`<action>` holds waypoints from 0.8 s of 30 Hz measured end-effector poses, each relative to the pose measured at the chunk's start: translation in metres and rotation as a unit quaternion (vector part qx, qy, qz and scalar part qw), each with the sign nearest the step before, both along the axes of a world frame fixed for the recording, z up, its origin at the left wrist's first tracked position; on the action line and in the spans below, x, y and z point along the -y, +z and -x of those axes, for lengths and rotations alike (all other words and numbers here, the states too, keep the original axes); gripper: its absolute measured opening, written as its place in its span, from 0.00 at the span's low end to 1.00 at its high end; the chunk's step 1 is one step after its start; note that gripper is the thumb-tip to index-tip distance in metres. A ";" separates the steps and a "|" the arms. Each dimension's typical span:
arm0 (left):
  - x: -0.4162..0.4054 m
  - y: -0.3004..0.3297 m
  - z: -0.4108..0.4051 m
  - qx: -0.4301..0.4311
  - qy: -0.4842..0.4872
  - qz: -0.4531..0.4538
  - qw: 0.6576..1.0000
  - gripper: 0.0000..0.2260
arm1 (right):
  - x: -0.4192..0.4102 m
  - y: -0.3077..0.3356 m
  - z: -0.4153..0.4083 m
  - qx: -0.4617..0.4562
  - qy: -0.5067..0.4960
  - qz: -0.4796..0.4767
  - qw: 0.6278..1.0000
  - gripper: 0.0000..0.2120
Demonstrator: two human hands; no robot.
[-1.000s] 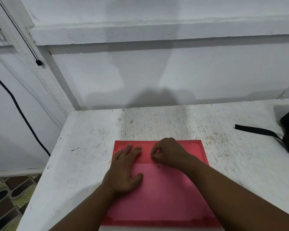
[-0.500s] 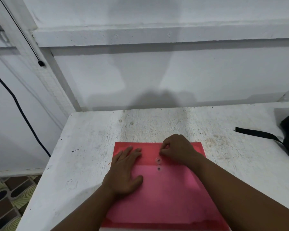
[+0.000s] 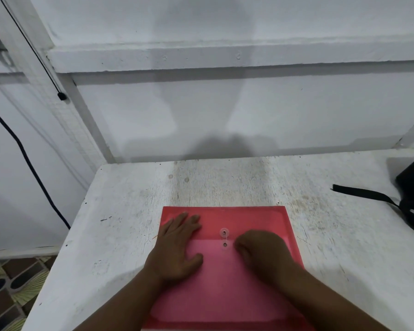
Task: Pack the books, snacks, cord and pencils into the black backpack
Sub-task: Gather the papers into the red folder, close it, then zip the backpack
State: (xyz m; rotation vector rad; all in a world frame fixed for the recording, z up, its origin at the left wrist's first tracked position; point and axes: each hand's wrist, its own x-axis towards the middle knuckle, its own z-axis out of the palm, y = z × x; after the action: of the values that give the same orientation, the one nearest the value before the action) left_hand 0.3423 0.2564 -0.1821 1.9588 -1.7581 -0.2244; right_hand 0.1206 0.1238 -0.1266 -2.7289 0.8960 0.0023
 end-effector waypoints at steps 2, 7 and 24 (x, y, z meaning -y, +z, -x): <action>0.000 0.000 0.000 0.001 0.002 0.000 1.000 0.34 | -0.011 -0.003 0.002 0.004 0.003 0.022 1.000 0.15; 0.000 -0.002 0.000 -0.001 -0.001 0.003 1.000 0.34 | -0.039 -0.007 -0.006 0.000 0.001 0.063 0.998 0.08; 0.000 -0.004 -0.001 0.003 -0.005 0.015 1.000 0.34 | 0.019 0.006 -0.057 0.026 -0.006 -0.079 0.997 0.08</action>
State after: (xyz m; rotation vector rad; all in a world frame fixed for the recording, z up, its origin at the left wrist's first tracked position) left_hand 0.3434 0.2560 -0.1865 1.9316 -1.7647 -0.1952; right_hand 0.1778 0.1053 -0.1204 -2.5669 0.8586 0.0007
